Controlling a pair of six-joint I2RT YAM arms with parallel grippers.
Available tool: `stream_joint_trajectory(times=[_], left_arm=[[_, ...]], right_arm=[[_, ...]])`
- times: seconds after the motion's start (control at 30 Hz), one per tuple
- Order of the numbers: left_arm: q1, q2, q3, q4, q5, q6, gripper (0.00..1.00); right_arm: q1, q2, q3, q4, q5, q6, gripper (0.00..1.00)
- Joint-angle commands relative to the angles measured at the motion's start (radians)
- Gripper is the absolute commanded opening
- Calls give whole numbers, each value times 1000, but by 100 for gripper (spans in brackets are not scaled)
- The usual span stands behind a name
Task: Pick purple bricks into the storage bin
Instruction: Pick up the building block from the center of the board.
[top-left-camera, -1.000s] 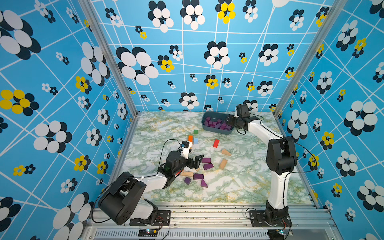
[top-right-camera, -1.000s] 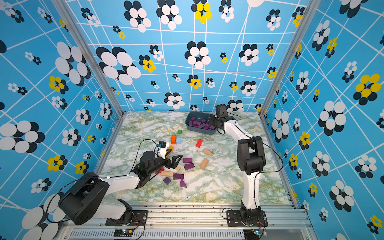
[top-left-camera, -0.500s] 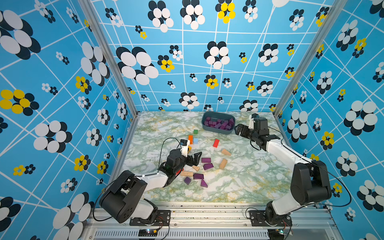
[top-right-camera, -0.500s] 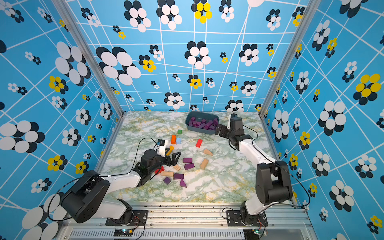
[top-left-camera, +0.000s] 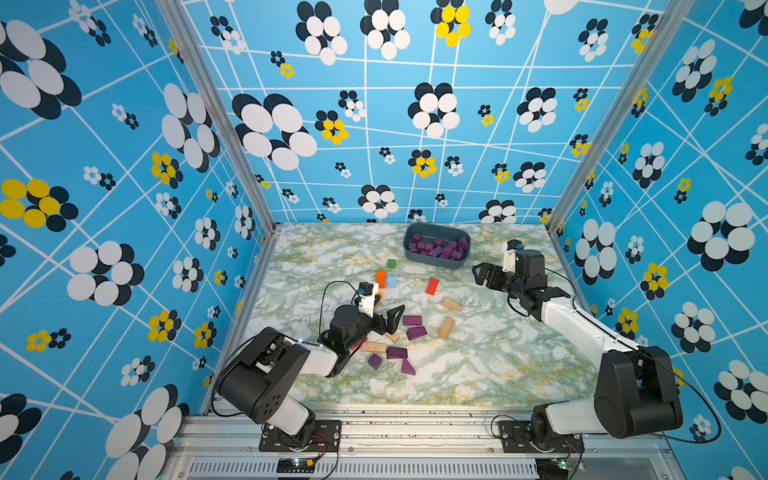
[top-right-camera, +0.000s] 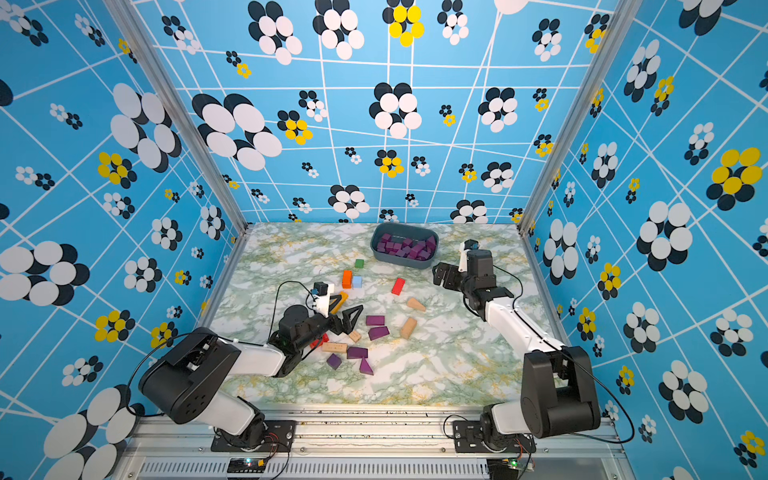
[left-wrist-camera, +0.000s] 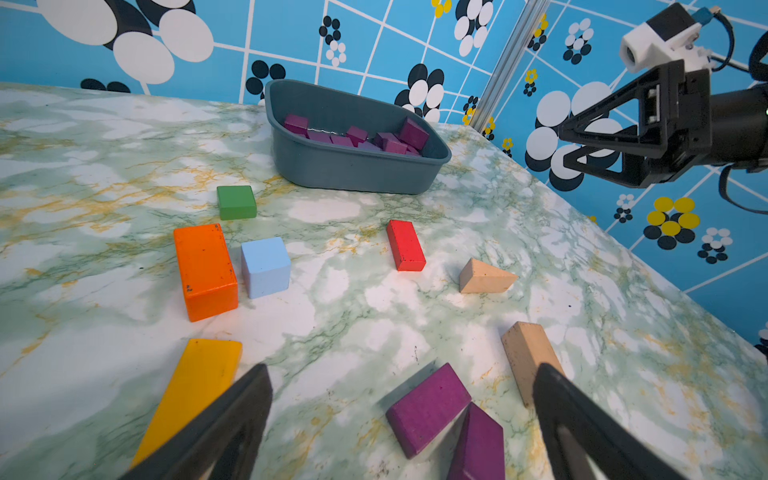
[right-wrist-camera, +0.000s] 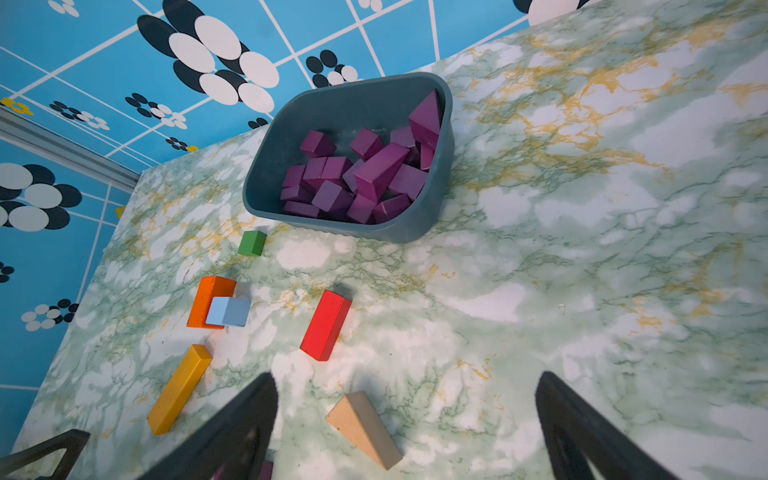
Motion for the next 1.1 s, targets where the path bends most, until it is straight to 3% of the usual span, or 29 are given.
stream_joint_trajectory(times=[0.0, 0.13, 0.27, 0.4, 0.53, 0.67, 0.83, 0.93, 1.07], left_arm=[[32, 40, 9, 97, 125, -45, 99], [92, 115, -42, 287, 240, -100, 100], [143, 133, -18, 263, 320, -162, 100], [146, 94, 10, 143, 329, -150, 99], [129, 3, 75, -122, 315, -66, 94], [64, -92, 155, -449, 187, 64, 96], [-91, -136, 350, -1001, -125, 245, 98], [-148, -106, 418, -1135, -223, 279, 98], [-169, -33, 499, -1245, -253, 267, 98]], right_arm=[[4, -30, -28, -16, 17, -20, 99], [4, -35, -51, -13, -10, -2, 99], [6, -57, -109, 16, -50, 20, 99], [6, -86, -173, 40, -89, 38, 99], [6, -101, -214, 42, -113, 35, 99], [8, -111, -218, 6, -114, 18, 99], [20, -133, -203, -81, -58, -27, 99], [28, -138, -205, -100, -42, -31, 99], [40, -142, -232, -86, -49, -15, 99]])
